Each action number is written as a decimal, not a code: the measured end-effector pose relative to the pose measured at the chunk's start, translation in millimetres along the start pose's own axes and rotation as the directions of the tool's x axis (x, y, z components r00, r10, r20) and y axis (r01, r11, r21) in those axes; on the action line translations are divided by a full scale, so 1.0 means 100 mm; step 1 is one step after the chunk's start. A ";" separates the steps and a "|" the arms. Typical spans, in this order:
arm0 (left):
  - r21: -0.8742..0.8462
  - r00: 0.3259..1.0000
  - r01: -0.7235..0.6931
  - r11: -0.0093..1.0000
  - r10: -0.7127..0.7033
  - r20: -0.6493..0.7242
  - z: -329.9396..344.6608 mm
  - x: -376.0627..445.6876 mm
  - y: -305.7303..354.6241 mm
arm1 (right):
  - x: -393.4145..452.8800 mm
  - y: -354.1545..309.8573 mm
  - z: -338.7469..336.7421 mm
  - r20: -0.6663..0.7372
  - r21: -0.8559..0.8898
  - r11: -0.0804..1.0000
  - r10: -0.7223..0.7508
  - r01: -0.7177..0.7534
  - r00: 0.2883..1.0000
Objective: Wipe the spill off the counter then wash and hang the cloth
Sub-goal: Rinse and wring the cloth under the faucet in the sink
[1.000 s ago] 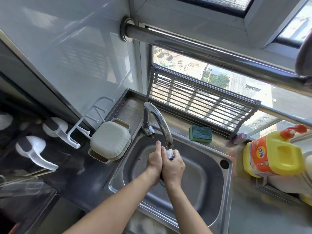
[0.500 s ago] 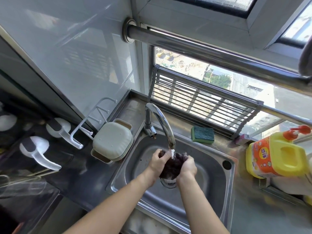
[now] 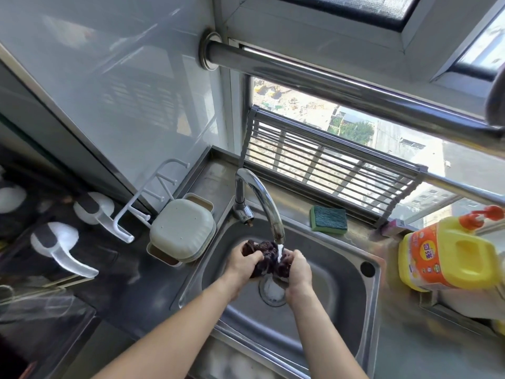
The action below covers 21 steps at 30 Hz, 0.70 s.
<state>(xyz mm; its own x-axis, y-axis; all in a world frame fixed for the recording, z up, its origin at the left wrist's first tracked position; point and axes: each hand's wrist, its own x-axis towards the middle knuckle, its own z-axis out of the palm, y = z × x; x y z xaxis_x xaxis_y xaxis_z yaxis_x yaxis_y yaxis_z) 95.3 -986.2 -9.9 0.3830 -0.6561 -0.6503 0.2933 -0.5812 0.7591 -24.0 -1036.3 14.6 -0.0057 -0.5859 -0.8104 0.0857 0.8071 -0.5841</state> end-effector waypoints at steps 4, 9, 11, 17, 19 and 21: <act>-0.050 0.999 -0.025 0.998 0.027 0.039 0.01 0.01 0.08 | 0.11 0.04 0.00 0.085 -0.193 0.980 -0.039 0.054 0.996; -0.239 0.998 0.067 0.969 -0.067 0.007 0.03 -0.01 0.15 | 0.19 0.05 -0.06 0.087 -0.142 0.980 -0.127 0.138 0.988; -0.260 0.996 0.086 0.962 -0.092 -0.011 0.02 0.00 0.14 | 0.20 0.03 -0.08 0.040 -0.099 0.982 -0.159 0.163 0.986; -0.212 0.984 0.178 0.961 -0.169 0.061 0.04 0.02 0.14 | 0.14 -0.04 -0.08 -0.036 -0.035 0.977 -0.209 0.208 0.977; -0.203 0.973 0.224 0.953 -0.208 0.100 0.08 0.02 0.15 | 0.11 -0.07 -0.07 -0.050 -0.065 0.972 -0.230 0.227 0.972; -0.204 0.962 0.263 0.943 -0.241 0.128 0.14 0.02 0.12 | 0.11 -0.06 -0.06 -0.045 -0.125 0.957 -0.268 0.261 0.962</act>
<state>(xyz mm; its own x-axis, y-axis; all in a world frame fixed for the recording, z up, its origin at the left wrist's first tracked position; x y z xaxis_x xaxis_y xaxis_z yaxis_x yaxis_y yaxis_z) 87.9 -1001.6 -2.5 0.1859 -0.5526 -0.8124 0.5564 -0.6223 0.5506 -30.8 -1046.9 8.9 -0.0731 -0.7769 -0.6254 -0.0442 0.6290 -0.7762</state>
